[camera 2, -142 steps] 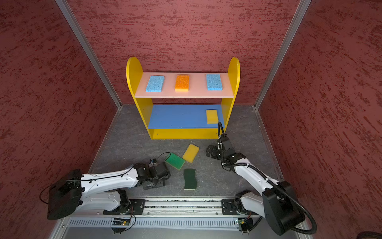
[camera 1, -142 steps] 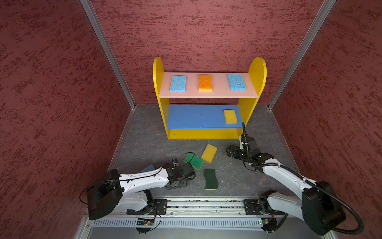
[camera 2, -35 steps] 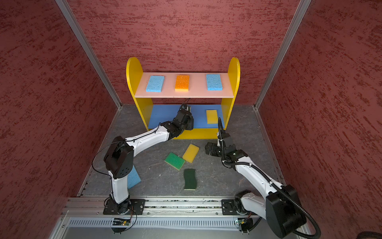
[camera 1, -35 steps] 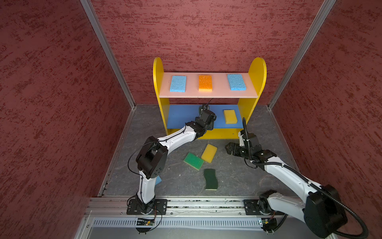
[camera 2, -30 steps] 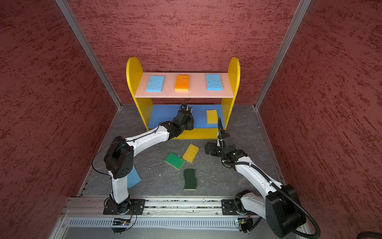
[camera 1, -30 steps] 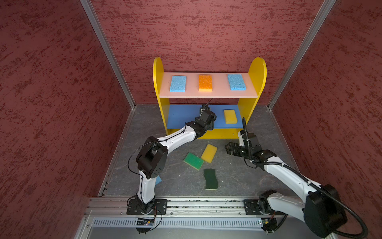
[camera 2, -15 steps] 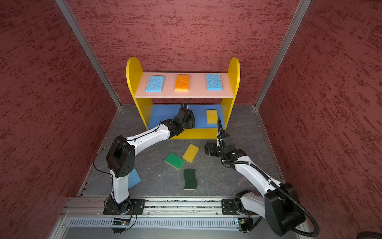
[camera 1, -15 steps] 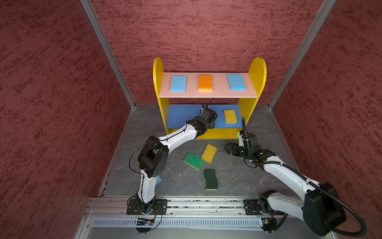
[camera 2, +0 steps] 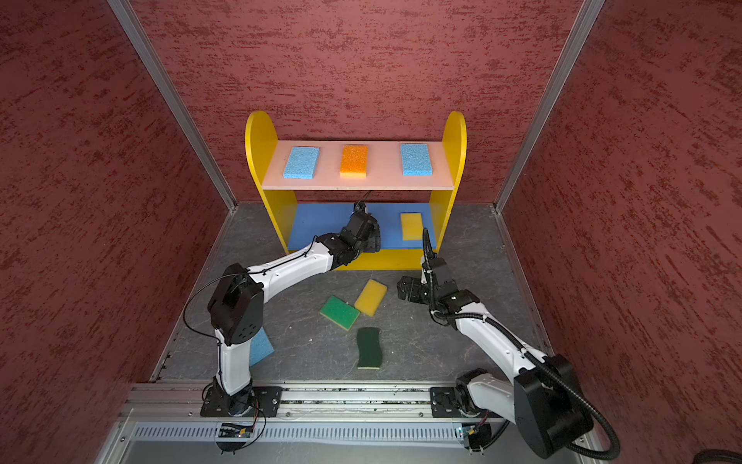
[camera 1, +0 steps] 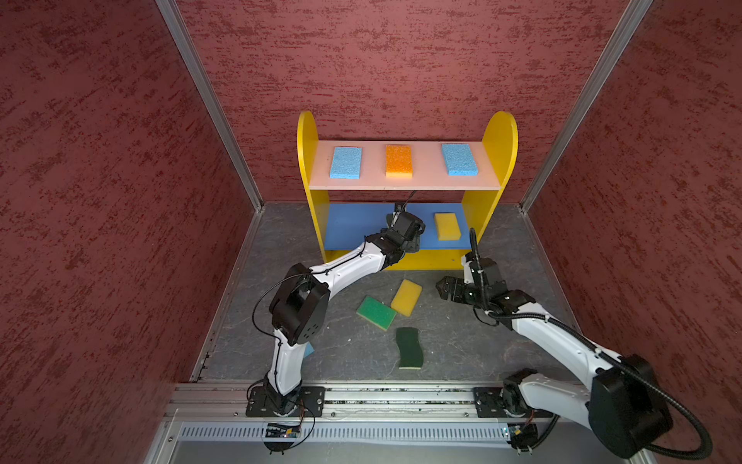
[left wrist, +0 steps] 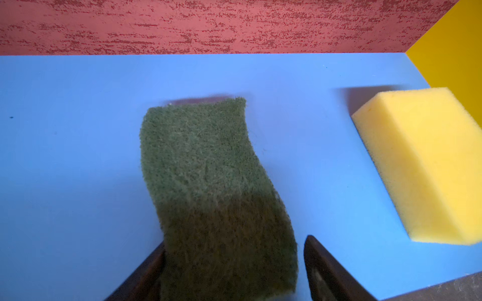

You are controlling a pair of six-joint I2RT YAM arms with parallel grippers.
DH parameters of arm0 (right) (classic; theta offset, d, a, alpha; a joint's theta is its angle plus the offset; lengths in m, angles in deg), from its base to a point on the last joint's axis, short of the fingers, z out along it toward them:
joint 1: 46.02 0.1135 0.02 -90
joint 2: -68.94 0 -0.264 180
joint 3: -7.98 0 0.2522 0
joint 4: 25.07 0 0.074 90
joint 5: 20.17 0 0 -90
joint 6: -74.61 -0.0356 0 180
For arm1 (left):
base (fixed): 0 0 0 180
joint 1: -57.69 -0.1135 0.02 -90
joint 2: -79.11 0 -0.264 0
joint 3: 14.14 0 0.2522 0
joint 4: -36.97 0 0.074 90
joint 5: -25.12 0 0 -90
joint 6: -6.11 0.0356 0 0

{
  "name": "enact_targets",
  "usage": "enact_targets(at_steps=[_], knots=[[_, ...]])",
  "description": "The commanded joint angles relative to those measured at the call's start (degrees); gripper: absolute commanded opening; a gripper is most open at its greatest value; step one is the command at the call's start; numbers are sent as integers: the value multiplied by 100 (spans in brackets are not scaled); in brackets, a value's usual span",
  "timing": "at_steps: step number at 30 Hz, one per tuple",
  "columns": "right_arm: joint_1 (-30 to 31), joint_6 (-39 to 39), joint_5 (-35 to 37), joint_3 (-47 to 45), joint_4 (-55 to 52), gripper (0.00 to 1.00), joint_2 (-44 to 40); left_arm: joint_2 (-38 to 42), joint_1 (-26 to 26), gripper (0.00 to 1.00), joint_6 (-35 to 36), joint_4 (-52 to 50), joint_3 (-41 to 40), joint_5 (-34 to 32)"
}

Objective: Arrange cleaning sponges on a shelf
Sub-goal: Place the cleaning sponge on the shelf, then pick up the cleaning sponge from the center of the table.

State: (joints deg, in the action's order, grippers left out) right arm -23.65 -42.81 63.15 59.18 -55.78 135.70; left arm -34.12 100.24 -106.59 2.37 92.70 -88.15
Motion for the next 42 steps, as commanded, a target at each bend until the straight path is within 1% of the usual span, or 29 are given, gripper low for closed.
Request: enact_targets(at_steps=[1,5,10,15,21,24,28,35,39,42], knots=[[39,2,-77,-16,199,98,-44,279,12,79,-69,-177,11,-280],[37,0,-88,-35,206,98,16,495,9,81,35,-282,-3,-420],[37,-32,-64,-52,209,98,26,955,91,83,179,-190,-372,-463],[37,-40,-38,-37,177,98,21,1408,397,85,507,-278,-786,-964],[39,-83,-16,26,127,98,4,1942,713,87,534,-481,-1334,-1165],[35,-143,-32,25,108,98,-69,2168,894,87,415,-514,-1699,-1095],[39,-219,60,26,-22,98,-201,2278,1135,88,336,-632,-2067,-1074],[39,-350,68,80,-292,98,-534,2296,1519,89,236,-973,-2305,-1046],[39,-453,127,-21,-376,99,-859,2258,1647,89,-86,-1227,-2377,-1011],[38,-547,174,-134,-412,99,-1084,2217,1685,89,-189,-1246,-2490,-885]])
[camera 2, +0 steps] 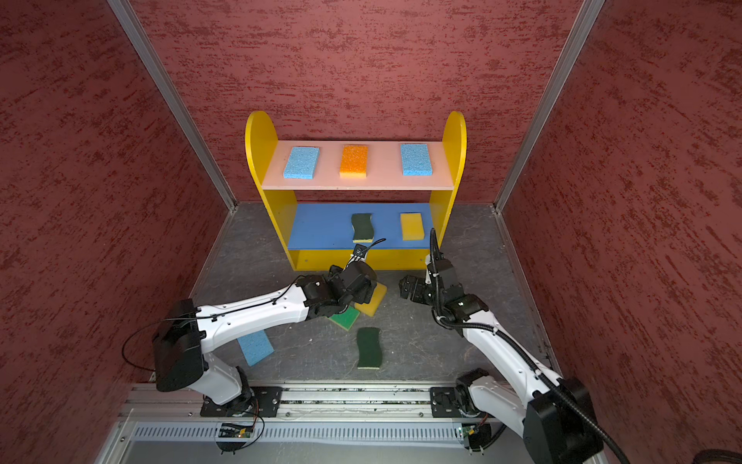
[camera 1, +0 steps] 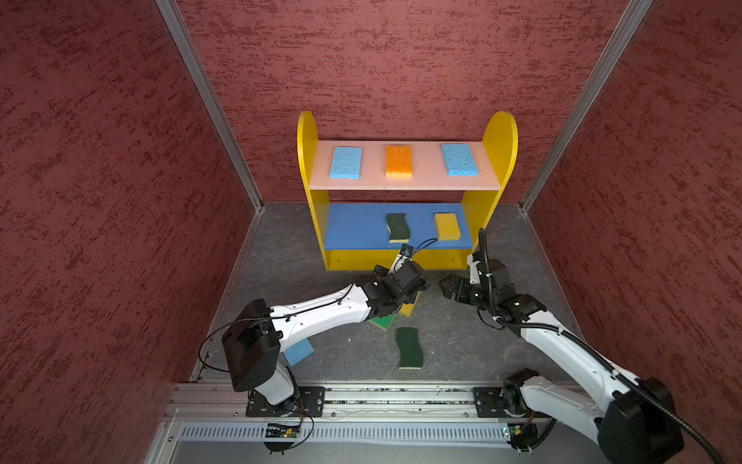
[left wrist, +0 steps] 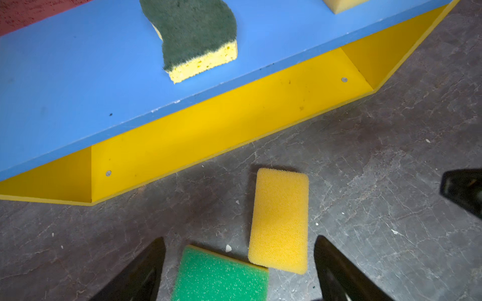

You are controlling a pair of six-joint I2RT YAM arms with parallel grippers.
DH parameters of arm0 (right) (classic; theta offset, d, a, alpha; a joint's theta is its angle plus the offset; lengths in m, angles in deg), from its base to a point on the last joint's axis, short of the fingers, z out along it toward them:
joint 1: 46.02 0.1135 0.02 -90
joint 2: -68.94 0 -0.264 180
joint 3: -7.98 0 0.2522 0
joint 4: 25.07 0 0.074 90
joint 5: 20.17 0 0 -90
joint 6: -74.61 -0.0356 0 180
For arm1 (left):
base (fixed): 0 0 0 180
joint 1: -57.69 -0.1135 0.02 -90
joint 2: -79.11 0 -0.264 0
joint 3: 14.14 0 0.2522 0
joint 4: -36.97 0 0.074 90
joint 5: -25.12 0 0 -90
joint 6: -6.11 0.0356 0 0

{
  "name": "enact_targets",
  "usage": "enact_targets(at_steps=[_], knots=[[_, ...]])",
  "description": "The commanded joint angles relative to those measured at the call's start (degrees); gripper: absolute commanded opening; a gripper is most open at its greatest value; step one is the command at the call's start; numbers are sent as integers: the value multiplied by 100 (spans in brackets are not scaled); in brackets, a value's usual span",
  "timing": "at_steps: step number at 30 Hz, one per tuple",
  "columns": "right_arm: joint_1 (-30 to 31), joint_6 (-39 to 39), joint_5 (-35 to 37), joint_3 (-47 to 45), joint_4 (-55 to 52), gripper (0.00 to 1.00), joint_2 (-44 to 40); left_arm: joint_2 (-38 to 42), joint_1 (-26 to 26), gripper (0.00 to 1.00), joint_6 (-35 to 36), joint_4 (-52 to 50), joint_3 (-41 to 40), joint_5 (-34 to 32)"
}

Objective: Arrange cleaning sponges on a shelf
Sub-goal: Pick up the cleaning sponge from the center of the table.

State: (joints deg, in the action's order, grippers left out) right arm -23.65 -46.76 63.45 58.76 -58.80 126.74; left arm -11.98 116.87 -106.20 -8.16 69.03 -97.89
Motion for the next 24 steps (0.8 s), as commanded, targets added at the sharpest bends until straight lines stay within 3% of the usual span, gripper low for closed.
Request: enact_targets(at_steps=[1,24], knots=[[35,-174,165,-106,-152,99,-214,-5,26,89,-268,-195,-150,122],[38,-336,347,-135,-341,99,-217,-1053,8,92,-233,73,19,1532]])
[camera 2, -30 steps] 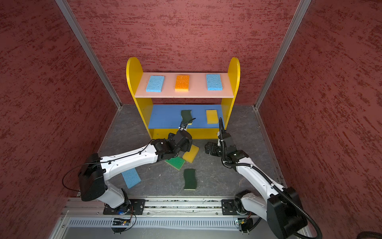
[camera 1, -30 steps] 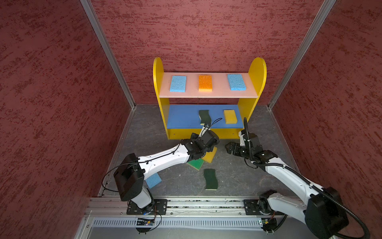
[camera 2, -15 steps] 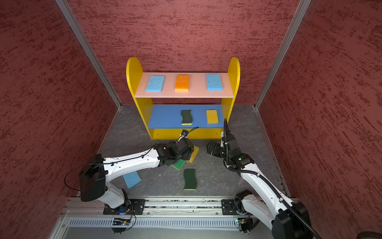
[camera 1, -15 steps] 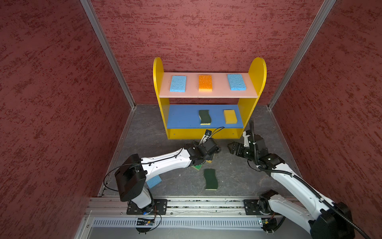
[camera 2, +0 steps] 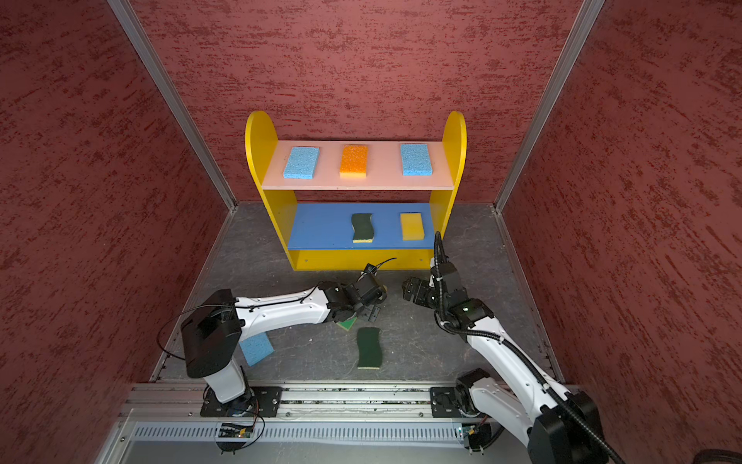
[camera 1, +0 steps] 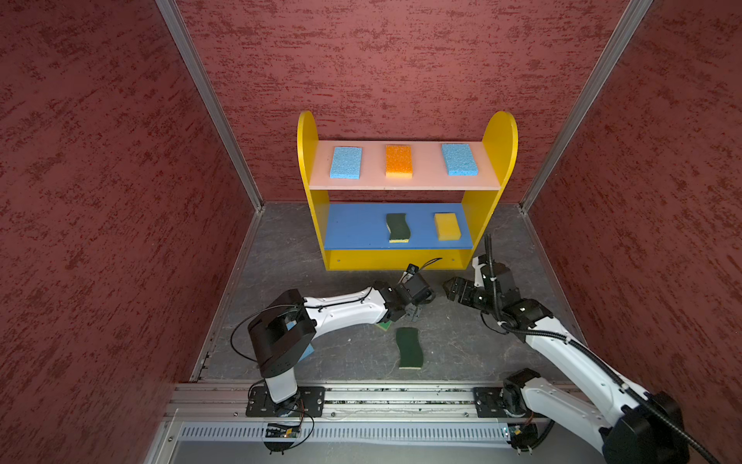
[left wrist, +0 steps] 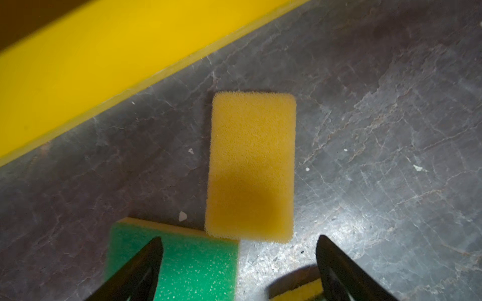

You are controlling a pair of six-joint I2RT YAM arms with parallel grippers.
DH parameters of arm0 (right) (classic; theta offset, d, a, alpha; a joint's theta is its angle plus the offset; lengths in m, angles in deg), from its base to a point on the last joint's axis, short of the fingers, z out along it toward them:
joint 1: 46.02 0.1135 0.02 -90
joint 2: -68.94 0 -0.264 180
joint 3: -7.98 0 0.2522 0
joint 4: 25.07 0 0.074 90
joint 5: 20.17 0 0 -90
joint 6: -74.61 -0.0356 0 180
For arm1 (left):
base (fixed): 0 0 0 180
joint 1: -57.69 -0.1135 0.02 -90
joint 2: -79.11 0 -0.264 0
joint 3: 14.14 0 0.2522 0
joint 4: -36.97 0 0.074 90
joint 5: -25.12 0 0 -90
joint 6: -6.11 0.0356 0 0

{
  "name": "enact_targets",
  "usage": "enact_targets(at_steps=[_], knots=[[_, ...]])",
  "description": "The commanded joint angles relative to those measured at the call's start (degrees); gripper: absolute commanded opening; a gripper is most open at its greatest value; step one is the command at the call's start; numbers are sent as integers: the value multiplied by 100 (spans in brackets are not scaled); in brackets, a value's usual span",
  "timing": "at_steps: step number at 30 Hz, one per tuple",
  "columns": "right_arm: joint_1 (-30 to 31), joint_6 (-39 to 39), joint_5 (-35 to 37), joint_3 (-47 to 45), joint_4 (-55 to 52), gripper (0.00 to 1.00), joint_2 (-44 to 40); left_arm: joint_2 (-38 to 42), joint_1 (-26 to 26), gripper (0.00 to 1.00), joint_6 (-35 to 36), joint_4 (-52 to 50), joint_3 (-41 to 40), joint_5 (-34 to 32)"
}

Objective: Arrange cleaning sponges on a shelf
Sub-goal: Pick up the cleaning sponge from the center of the table.

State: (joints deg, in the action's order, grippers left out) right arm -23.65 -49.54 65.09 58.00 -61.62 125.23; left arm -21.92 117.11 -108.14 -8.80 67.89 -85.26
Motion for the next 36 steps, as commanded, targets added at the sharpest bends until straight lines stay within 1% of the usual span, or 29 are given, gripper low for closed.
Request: enact_targets(at_steps=[1,12,16,22,27,36], knots=[[39,-61,181,-63,-52,99,-66,-81,-17,92,-36,138,134,297],[39,-83,174,-134,-25,99,-56,-221,-413,93,-35,476,-173,886],[37,-79,231,-160,-54,99,-76,-324,-439,93,137,516,-118,909],[34,-86,227,-153,-62,99,-74,-512,-435,93,184,545,11,1104],[38,-79,269,-164,-86,99,-101,-636,-451,93,151,362,116,905],[35,-112,228,-207,-25,99,-96,-876,-489,93,285,333,274,998]])
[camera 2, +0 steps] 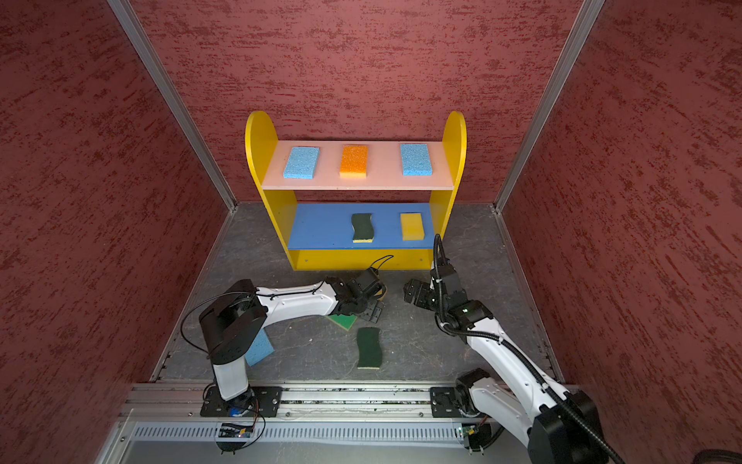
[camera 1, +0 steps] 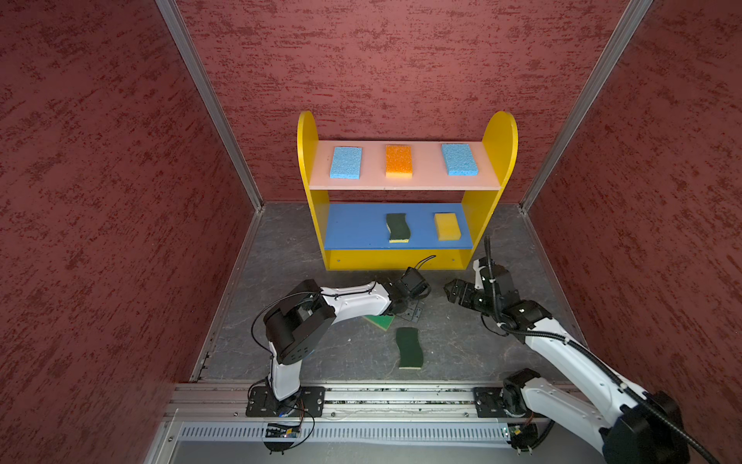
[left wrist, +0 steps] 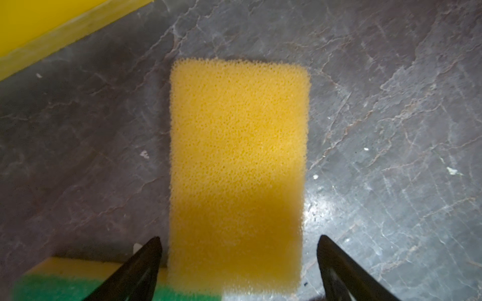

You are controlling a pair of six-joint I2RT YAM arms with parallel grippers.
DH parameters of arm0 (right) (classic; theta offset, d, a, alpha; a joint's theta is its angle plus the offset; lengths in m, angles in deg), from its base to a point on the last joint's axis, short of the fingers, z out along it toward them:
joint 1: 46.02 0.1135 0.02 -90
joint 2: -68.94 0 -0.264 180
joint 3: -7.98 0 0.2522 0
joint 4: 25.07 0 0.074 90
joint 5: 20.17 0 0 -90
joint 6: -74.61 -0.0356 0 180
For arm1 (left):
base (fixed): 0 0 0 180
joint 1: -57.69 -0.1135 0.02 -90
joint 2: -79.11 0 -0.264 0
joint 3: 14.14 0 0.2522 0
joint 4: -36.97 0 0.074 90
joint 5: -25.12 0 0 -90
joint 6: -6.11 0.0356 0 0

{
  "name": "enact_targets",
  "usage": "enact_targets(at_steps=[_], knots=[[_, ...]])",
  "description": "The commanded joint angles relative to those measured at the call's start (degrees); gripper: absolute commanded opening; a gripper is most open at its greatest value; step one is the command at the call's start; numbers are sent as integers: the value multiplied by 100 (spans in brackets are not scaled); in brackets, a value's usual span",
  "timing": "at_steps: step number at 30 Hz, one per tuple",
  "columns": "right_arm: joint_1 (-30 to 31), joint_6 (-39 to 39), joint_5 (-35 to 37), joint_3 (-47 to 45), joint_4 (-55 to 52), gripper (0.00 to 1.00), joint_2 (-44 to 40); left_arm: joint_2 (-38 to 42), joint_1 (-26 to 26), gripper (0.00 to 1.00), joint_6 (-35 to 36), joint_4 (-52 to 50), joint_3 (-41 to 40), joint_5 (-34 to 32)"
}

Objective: Arrange cleaning sponges on a shelf
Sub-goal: Pick up the cleaning sponge from the center of the table.

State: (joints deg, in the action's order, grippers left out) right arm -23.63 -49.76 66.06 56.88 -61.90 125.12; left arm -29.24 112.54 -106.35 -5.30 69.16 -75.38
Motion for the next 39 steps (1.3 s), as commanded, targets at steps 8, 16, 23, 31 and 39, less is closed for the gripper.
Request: enact_targets(at_steps=[8,16,23,31,39], knots=[[29,-70,157,-121,-23,99,-134,-208,-36,91,99,8,174,100],[29,-47,105,-193,89,99,-134,-259,-30,84,-4,-37,144,56],[36,17,137,-240,101,99,-222,-293,-34,78,-69,-284,222,-143],[32,35,175,-187,-23,99,-239,-296,-49,69,-142,-349,302,-96],[31,27,166,-184,-7,99,-248,36,-53,63,-138,-531,468,-160]])
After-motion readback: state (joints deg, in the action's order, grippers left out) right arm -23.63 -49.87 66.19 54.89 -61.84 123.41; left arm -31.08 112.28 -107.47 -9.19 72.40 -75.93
